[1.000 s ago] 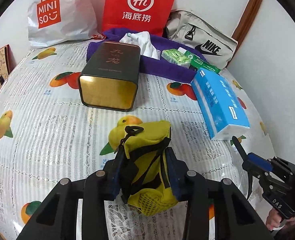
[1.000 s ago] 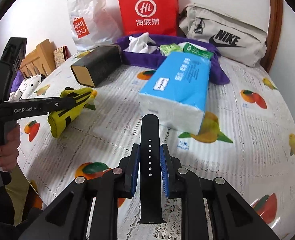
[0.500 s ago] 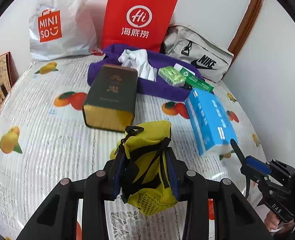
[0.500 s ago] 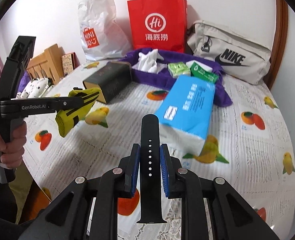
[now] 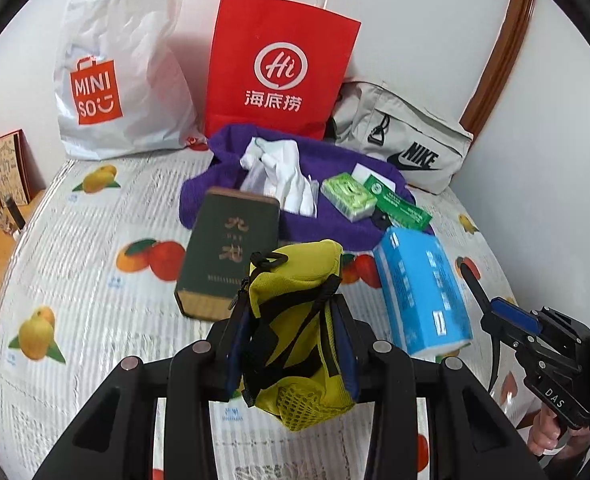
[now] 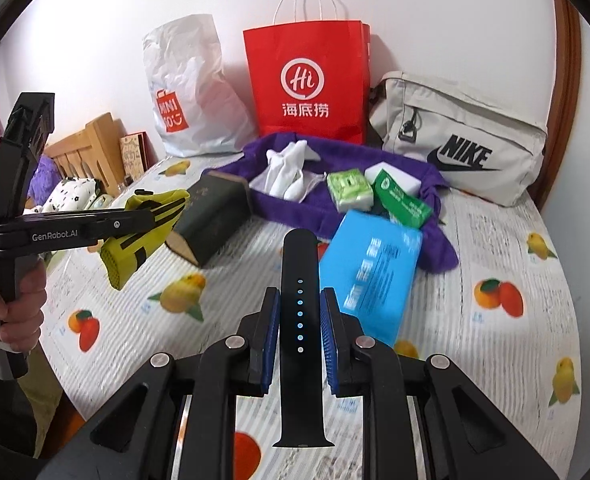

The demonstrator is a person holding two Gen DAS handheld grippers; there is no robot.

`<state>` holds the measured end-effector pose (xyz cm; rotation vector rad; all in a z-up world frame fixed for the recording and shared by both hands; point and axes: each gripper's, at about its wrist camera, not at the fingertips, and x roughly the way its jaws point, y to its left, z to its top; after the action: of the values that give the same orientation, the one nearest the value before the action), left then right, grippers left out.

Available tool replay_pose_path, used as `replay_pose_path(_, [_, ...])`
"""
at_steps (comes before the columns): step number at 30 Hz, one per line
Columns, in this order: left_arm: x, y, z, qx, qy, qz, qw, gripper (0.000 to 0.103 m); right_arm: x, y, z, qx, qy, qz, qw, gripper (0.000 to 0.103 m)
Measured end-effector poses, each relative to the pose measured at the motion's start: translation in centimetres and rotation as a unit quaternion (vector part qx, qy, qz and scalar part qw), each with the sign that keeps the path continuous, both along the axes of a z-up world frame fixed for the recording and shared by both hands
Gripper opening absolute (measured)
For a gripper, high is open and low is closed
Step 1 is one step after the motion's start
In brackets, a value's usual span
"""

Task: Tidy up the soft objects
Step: 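Lift the yellow pouch and black strap and carry both toward the purple towel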

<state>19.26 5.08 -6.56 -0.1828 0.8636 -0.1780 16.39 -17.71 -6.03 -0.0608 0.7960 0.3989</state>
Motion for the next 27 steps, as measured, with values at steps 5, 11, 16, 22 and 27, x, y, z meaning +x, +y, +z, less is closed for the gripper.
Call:
replay_pose_path(5, [1.5, 0.3, 0.5, 0.002, 0.0, 0.004, 1.0, 0.036, 1.7, 0.0, 0.4, 0.002, -0.004, -0.001, 1.0, 0.02])
replay_pose_path(11, [3.6, 1.0, 1.1, 0.007, -0.002, 0.009, 0.9999, 0.036, 4.1, -0.2, 0.8, 0.004, -0.008, -0.008, 1.0, 0.02])
replay_pose_path(16, [5.6, 1.9, 1.0, 0.008, 0.001, 0.016, 0.9998, 0.036, 6.1, -0.5, 1.0, -0.001, -0.011, -0.015, 1.0, 0.02])
replay_pose_path(22, [7.8, 2.4, 0.7, 0.013, 0.006, 0.019, 0.9997, 0.036, 8.5, -1.0, 1.0, -0.003, -0.015, -0.026, 1.0, 0.02])
replay_pose_path(27, [9.8, 2.6, 0.6, 0.015, 0.007, 0.021, 0.9996, 0.036, 10.7, -1.2, 0.8, -0.004, -0.014, -0.031, 0.999, 0.02])
